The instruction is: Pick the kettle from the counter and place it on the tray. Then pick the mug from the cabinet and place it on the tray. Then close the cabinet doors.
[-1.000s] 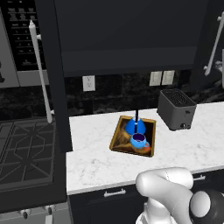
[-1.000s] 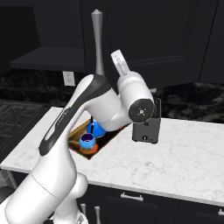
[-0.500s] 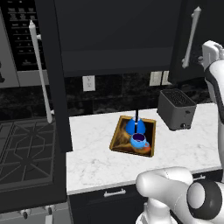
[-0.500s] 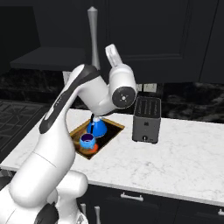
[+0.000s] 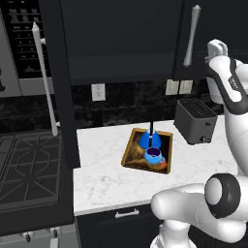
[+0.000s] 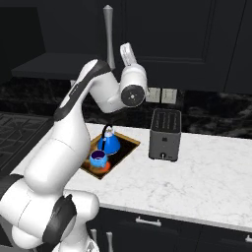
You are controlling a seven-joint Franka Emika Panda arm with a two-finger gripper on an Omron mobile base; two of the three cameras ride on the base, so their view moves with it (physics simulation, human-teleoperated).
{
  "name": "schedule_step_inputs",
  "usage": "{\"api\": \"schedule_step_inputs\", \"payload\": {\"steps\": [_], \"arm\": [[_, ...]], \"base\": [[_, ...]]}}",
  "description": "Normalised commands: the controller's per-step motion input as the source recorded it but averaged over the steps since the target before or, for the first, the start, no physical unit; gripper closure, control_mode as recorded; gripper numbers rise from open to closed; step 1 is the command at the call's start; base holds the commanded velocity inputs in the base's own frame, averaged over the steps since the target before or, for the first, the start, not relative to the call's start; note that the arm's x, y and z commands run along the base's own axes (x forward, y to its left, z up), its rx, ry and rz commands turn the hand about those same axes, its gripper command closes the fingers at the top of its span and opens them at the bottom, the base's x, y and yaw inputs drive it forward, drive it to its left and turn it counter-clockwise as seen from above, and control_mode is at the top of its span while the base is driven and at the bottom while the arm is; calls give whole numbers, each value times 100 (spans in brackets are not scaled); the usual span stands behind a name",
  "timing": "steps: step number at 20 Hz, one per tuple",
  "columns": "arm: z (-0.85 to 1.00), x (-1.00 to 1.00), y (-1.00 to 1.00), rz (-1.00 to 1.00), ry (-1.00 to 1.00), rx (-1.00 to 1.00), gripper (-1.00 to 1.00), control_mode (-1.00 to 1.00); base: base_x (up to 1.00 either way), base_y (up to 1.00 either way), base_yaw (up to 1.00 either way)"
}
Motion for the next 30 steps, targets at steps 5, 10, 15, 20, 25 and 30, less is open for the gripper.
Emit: {"api": "schedule_step_inputs", "payload": {"steps": [5,10,15,20,25,30], "arm": [[-7,78,15,-2,0,7,100,-100],[-11,88,3,-1,0,9,100,-100],[-14,98,3,0,0,9,100,-100],[-8,41,2,0,7,2,100,-100],[0,-64,0,0,7,-1,100,-100],[0,-92,3,0,8,-7,100,-100]], "base": [[0,0,0],[0,0,0],[0,0,0],[0,0,0],[0,0,0],[0,0,0]]}}
